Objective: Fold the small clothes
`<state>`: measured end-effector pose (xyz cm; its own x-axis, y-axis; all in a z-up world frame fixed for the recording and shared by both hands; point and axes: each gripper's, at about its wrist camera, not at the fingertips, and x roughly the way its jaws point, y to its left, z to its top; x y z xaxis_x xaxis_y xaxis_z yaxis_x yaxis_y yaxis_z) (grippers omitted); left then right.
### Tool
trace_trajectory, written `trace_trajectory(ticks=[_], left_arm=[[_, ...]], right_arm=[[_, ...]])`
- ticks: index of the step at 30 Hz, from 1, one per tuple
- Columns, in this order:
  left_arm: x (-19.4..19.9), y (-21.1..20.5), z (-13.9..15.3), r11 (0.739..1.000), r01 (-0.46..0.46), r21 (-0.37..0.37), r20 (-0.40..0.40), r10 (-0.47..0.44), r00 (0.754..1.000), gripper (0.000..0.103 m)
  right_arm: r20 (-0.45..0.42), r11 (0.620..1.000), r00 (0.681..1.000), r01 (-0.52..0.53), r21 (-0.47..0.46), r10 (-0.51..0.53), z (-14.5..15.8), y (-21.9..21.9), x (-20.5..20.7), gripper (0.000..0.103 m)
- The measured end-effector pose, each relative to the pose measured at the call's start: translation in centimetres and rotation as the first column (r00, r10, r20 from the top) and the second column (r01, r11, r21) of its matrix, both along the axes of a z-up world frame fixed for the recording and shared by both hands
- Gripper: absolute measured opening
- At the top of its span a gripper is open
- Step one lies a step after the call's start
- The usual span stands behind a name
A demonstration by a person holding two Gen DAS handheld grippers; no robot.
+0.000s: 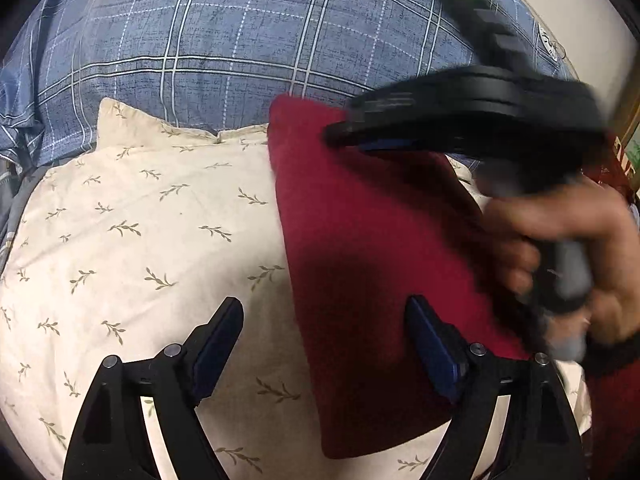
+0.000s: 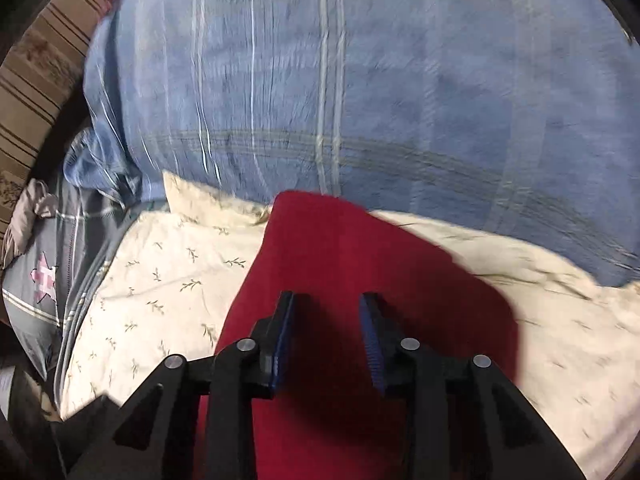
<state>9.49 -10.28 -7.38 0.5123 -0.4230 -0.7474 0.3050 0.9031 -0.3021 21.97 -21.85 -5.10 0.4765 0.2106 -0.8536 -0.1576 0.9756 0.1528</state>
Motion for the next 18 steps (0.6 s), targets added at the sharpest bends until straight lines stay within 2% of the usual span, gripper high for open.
trace_trajectory(ticks=[5,7,10,11,12,15,18], left_arm=[[0.5,0.4,-0.4,1.000,-0.013,-0.011,-0.018,0.013,1.000,0.085],[0.6,0.3,-0.5,1.000,-0.016,-0.014,-0.021,0.016,1.000,0.087],[0.5,0.1,-0.4,1.000,-0.016,-0.001,-0.009,0.016,1.000,0.087],[0.5,0.1,-0.5,1.000,-0.017,0.001,-0.008,0.017,1.000,0.087],[0.4,0.0,-0.5,1.000,-0.018,0.001,-0.008,0.018,1.000,0.087],[0.5,0.2,-0.6,1.000,-0.023,-0.006,-0.013,0.023,1.000,0.087],[0.5,0.1,-0.6,1.000,-0.023,-0.001,-0.006,0.023,1.000,0.087]], right_arm=[[-0.055,1.000,0.998,-0.017,-0.011,0.017,-3.5,2.2,3.2,0.032],[-0.046,1.000,0.999,-0.005,0.006,0.005,-3.7,2.1,3.1,0.032],[-0.031,0.999,0.999,0.008,0.043,-0.006,-1.6,0.6,0.4,0.033],[-0.025,0.999,1.000,0.008,0.042,-0.007,-0.8,0.0,-0.8,0.036],[-0.008,0.999,1.000,0.007,0.033,-0.007,0.2,-0.7,-2.3,0.042],[0.052,1.000,0.999,0.002,-0.009,-0.002,2.2,-2.8,-6.8,0.046],[0.070,0.994,0.992,0.105,-0.042,-0.101,1.8,-5.9,-10.7,0.046]])
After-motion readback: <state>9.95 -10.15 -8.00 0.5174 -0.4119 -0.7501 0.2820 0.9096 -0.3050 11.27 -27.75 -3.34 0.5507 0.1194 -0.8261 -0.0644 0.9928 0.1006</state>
